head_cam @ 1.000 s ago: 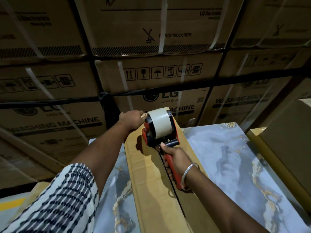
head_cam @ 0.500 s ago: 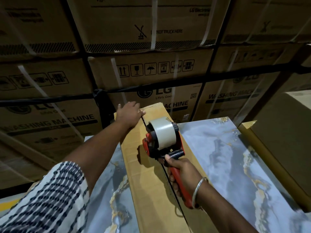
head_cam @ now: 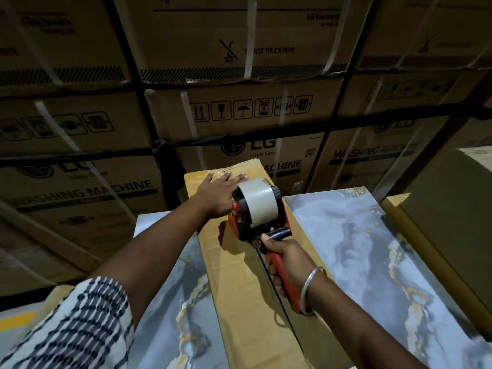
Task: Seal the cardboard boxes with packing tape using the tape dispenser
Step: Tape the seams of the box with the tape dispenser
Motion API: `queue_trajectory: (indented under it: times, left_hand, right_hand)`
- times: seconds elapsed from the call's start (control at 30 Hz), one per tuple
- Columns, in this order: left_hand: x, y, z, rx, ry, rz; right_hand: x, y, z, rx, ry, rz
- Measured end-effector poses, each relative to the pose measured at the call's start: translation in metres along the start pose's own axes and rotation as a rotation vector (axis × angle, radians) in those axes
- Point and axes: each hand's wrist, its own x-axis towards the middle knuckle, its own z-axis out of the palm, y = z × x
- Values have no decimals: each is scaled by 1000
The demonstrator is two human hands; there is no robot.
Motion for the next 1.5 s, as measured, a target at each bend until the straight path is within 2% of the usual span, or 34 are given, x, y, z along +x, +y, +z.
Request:
queue_trajectory:
  times: [0.2, 0.37, 0.73, 0.83, 0.9, 0.97, 1.17, 1.5]
  left_hand:
    - [5, -2, -23, 118, -54, -73]
    - [14, -7, -22, 167, -103, -64]
    - [23, -12, -9, 185, -36, -88]
    - [-1, 19, -8, 98, 27, 35]
    - [-25, 44, -4, 21, 12, 176]
    - [-43, 58, -3, -54, -27, 216]
    - [-27, 42, 4, -21, -43, 112]
    - [-1, 31, -7, 124, -10, 41]
  right_hand:
    - [15, -21, -1, -45, 0, 38]
    - [11, -13, -3, -46, 5, 4]
    - [-46, 38, -26, 1, 16, 6]
    - [-42, 39, -26, 38, 10, -11]
    - [-40, 41, -25, 37, 8, -12]
    - [-41, 41, -23, 34, 11, -15]
    - [-40, 37, -20, 21, 35, 4]
    - [-20, 12, -21, -7, 38, 33]
